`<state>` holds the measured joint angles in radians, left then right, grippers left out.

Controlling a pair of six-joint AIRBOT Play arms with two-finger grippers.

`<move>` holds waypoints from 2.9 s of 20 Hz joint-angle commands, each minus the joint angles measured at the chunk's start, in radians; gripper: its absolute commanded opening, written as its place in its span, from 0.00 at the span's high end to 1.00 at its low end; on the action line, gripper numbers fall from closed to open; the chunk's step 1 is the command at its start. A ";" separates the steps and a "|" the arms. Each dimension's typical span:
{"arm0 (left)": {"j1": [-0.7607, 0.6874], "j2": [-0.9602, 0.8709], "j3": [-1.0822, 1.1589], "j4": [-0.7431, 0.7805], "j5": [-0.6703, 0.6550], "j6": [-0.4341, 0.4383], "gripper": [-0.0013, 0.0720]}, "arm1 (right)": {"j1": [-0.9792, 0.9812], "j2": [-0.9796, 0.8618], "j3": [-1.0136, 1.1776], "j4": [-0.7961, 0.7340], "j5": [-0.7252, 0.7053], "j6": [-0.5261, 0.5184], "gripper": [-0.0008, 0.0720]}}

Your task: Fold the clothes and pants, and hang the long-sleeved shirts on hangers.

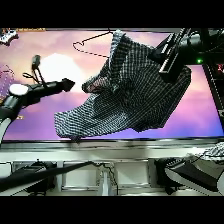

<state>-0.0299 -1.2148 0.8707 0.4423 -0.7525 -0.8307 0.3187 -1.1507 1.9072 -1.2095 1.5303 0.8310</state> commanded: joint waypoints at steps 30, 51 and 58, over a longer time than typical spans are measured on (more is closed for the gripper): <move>0.211 -0.261 0.078 -0.997 -0.466 0.598 0.96 | 0.000 0.000 -0.011 -0.047 0.153 0.147 0.96; -0.358 0.058 0.077 -0.412 -0.576 0.510 0.29 | -0.026 0.042 0.025 -0.430 -0.137 0.600 0.96; -0.566 0.072 0.077 -0.397 -0.515 0.463 0.40 | -0.239 0.220 0.044 -0.645 -0.136 0.898 0.96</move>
<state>-0.5205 -1.1515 0.9482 0.0326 -1.2976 -0.3542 0.1574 -1.0008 1.9457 -1.7454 1.3949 1.5929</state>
